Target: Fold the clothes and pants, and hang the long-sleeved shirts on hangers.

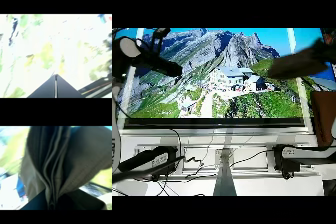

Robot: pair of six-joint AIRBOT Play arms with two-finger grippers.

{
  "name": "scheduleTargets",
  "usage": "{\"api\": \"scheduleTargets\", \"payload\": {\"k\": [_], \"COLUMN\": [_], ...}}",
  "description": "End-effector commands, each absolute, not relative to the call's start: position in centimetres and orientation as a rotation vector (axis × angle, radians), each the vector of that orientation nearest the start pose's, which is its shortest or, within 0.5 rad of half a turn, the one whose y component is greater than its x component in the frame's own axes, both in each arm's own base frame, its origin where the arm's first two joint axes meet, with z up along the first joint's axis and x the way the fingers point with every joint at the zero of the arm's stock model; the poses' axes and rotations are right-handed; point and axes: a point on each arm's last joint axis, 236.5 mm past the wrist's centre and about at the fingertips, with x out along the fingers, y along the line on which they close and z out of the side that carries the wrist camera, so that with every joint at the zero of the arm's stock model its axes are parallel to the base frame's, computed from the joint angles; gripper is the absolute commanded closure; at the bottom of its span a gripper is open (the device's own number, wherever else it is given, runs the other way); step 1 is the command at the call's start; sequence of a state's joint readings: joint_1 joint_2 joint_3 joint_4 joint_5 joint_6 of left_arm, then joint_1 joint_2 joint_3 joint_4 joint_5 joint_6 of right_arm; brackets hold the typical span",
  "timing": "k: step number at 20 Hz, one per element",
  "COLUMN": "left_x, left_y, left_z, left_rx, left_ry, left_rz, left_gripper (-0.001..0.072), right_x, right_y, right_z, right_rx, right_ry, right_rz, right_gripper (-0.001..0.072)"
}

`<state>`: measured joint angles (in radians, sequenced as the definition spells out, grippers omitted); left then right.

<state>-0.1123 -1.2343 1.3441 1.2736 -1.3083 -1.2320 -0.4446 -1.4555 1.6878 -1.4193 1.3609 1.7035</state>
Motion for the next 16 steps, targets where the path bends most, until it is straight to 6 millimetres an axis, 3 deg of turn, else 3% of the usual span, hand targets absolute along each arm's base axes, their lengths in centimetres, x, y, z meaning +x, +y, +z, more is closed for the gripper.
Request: {"api": "scheduleTargets", "payload": {"k": [1, 4, 6, 8, 9, 11, 12, 14, 16], "left_x": [36.4, 36.2, 36.2, 36.2, 36.2, 36.2, 36.2, 36.2, 36.2], "left_y": [-8.9, -9.0, -9.0, -9.1, -9.1, -9.1, -9.1, -9.1, -9.1], "left_z": [10.9, 11.5, 11.5, 11.5, 11.5, 11.5, 11.5, 11.5, 11.5], "left_rx": [0.185, 0.183, 0.18, 0.178, 0.179, 0.179, 0.179, 0.179, 0.179], "left_ry": [1.122, 1.108, 1.108, 1.107, 1.107, 1.107, 1.107, 1.107, 1.108], "left_rz": [-0.437, -0.439, -0.442, -0.444, -0.443, -0.443, -0.443, -0.443, -0.443], "left_gripper": [0.0693, 0.0693, 0.0692, 0.0692, 0.0692, 0.0692, 0.0692, 0.0691, 0.0691], "right_x": [33.1, 24.6, 19.3, 15.8, 14.5, 12.9, 12.5, 12.6, 13.9], "right_y": [-25.6, -30.4, -31.6, -31.5, -31.5, -31.5, -31.3, -31.1, -30.4], "right_z": [13.5, 12.9, 12.1, 10.6, 9.7, 8.2, 7.7, 7.2, 7.1], "right_rx": [0.577, 0.731, 0.841, 0.928, 0.975, 1.016, 1.001, 0.947, 0.972], "right_ry": [1.067, 1.055, 1.013, 1.004, 1.004, 1.04, 1.076, 1.135, 1.125], "right_rz": [-0.695, -1.047, -1.269, -1.384, -1.427, -1.458, -1.442, -1.38, -1.331], "right_gripper": [0.0695, 0.0695, 0.0695, 0.0692, 0.0623, 0.0219, 0.0183, 0.0201, 0.0467]}}
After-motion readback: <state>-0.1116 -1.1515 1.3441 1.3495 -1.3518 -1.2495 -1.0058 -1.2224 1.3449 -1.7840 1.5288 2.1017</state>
